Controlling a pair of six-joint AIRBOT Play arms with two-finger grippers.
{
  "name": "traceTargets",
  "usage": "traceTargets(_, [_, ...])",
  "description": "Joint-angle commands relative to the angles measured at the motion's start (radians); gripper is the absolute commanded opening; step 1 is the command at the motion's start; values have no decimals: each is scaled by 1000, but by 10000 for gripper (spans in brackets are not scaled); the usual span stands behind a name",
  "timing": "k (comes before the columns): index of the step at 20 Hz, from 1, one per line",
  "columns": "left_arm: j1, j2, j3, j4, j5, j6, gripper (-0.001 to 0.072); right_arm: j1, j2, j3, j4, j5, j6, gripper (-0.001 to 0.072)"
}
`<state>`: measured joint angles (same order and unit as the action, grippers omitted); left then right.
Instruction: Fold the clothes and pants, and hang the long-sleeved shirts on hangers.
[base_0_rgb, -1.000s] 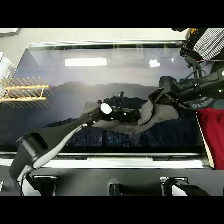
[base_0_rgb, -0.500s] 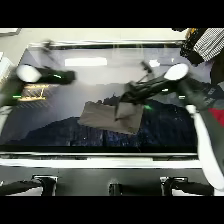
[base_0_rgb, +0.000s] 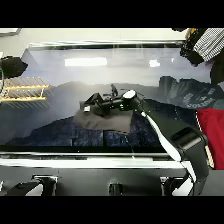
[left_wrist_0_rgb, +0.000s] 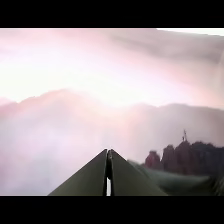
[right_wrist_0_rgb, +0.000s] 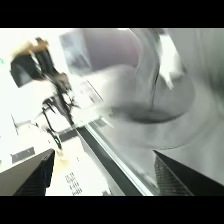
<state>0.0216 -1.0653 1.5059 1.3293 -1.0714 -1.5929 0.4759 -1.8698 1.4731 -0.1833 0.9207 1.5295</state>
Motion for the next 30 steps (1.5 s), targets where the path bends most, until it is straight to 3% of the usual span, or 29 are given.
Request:
traceTargets(1, [8,19,-18,7,-40,23,23,-141,49,1,-61,77,-24,718])
traceTargets(3, [8,18,-25,7,-37,24,23,-295,127,1,-303,220,29,718])
traceTargets(6, [8,18,-26,7,-39,23,23,-491,217,-34,-839,478,158,695])
traceTargets(7, [8,18,-27,7,-39,22,24,-525,238,-90,-914,505,178,694])
traceTargets(9, [8,17,-29,6,-40,22,24,-550,261,-260,-829,438,141,680])
traceTargets(12, [8,12,-28,4,-40,21,24,-494,245,-434,-447,294,-111,676])
traceTargets(13, [8,12,-28,-3,-39,21,24,-473,230,-445,-385,278,-148,675])
traceTargets(17, [8,12,-28,-29,-40,21,24,-394,175,-444,-279,246,-177,657])
traceTargets(20, [8,12,-28,-32,-39,21,24,-374,171,-444,-240,225,-164,481])
traceTargets(21, [8,12,-28,-32,-39,21,24,-374,171,-444,-235,220,-156,469])
traceTargets(23, [8,12,-28,-32,-40,21,24,-374,171,-444,-237,209,-156,382])
traceTargets(25, [8,12,-28,-32,-40,22,24,-374,172,-443,-233,220,-155,41])
traceTargets(30, [8,12,-28,-31,-40,23,24,-466,195,-230,-278,414,-168,38])
